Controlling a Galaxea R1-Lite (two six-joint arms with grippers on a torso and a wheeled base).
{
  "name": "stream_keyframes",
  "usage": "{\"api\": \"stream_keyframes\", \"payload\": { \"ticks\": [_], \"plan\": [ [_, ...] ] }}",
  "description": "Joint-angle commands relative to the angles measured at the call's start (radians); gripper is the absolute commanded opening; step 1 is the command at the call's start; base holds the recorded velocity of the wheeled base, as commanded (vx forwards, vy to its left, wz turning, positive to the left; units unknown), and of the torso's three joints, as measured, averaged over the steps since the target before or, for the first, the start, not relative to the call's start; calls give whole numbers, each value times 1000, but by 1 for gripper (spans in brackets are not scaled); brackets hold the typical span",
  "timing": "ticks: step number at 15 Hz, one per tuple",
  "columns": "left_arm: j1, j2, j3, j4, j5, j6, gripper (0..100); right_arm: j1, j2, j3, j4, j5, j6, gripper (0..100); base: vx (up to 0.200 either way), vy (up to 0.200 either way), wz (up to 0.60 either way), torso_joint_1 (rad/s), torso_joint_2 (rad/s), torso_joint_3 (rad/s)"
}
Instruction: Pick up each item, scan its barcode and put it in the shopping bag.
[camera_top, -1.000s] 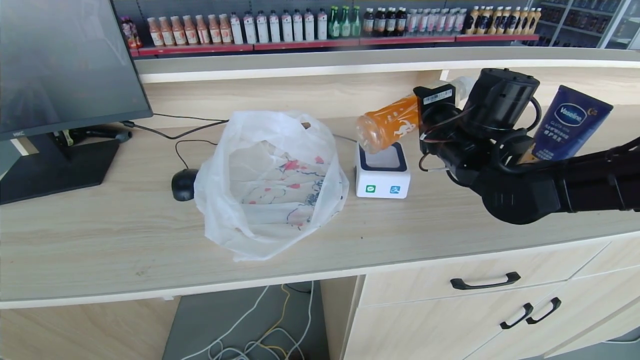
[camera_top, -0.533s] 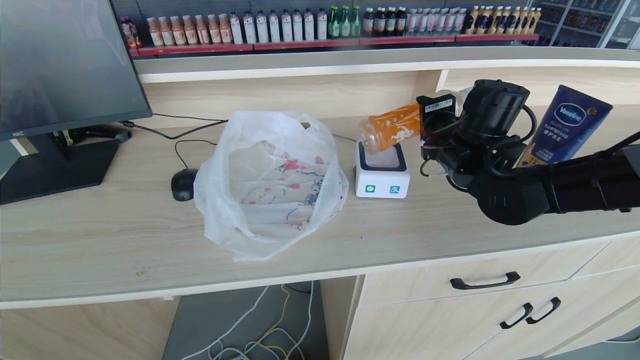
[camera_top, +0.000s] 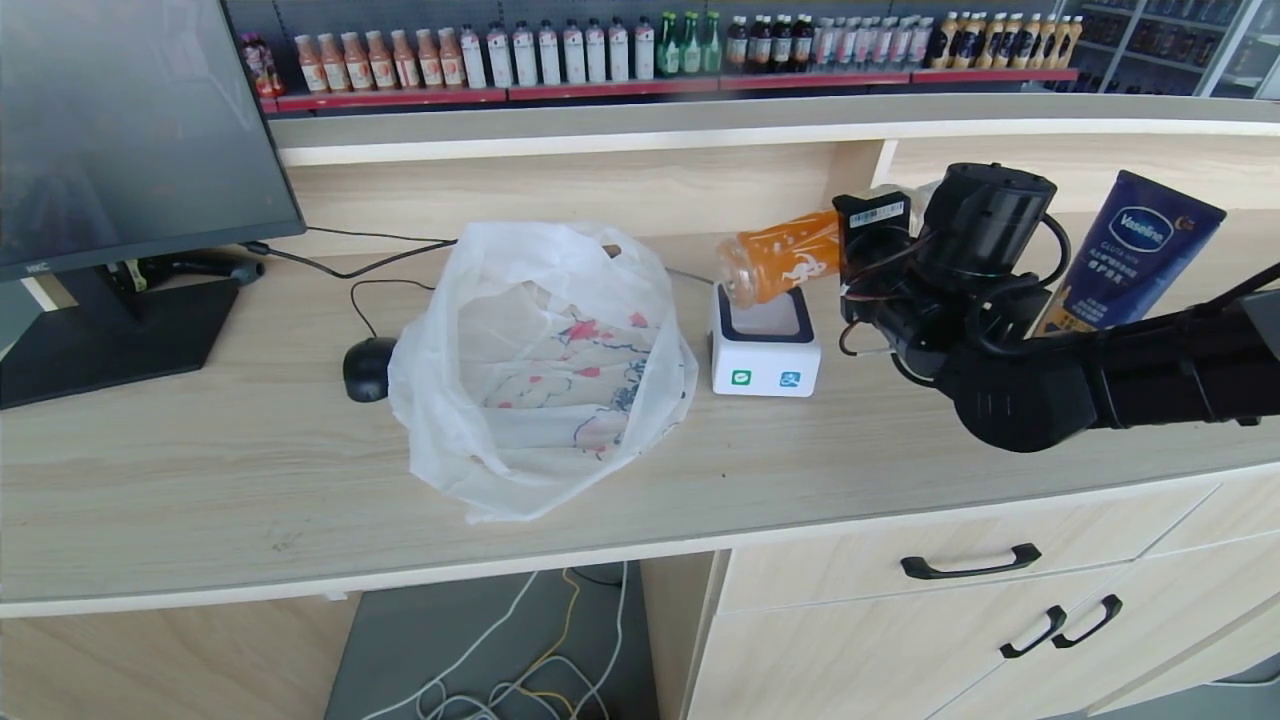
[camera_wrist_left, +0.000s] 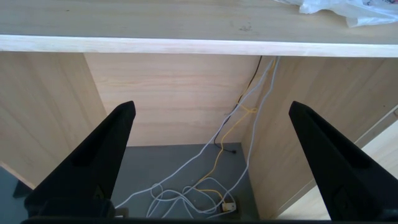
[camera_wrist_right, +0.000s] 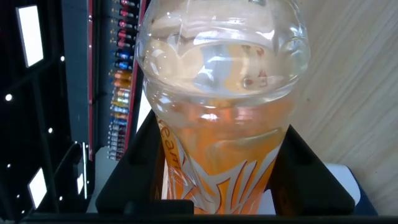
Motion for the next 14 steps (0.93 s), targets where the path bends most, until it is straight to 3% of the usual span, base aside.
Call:
{"api": "stream_keyframes", "payload": {
  "ticks": [1, 14],
  "plan": [
    [2, 0, 0, 0, 0, 0, 100, 0, -3, 1, -1, 0, 1, 0, 0, 0, 0, 0, 0, 0],
    [0, 0, 0, 0, 0, 0, 100, 6, -78, 21, -1, 6, -22, 0, 0, 0, 0, 0, 0, 0]
  ]
}}
